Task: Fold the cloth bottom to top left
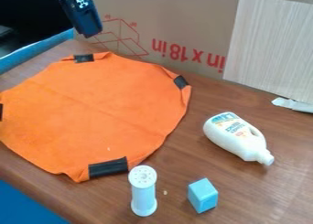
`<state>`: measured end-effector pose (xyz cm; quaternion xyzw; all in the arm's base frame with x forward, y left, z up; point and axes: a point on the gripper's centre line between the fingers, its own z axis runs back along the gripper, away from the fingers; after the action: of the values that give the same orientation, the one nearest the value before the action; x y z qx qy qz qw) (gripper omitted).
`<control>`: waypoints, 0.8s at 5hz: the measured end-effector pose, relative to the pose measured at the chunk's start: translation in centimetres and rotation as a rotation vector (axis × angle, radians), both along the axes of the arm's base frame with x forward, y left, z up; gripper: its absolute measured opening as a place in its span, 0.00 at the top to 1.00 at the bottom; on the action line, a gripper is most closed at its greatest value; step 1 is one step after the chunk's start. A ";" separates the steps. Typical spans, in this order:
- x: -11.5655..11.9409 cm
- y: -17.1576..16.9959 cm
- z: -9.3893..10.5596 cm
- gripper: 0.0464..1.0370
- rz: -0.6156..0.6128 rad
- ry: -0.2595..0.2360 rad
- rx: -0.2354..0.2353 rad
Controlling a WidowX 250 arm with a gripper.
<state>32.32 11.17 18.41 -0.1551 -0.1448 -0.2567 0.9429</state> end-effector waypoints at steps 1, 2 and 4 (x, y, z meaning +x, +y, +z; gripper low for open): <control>0.0 0.0 -1.1 0.04 0.002 0.030 -0.021; -1.4 2.2 -2.3 0.04 0.062 0.034 -0.058; -6.2 6.6 -2.0 0.04 0.363 -0.052 0.114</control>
<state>26.17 17.75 16.42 -0.0662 -0.1802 -0.0941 0.9769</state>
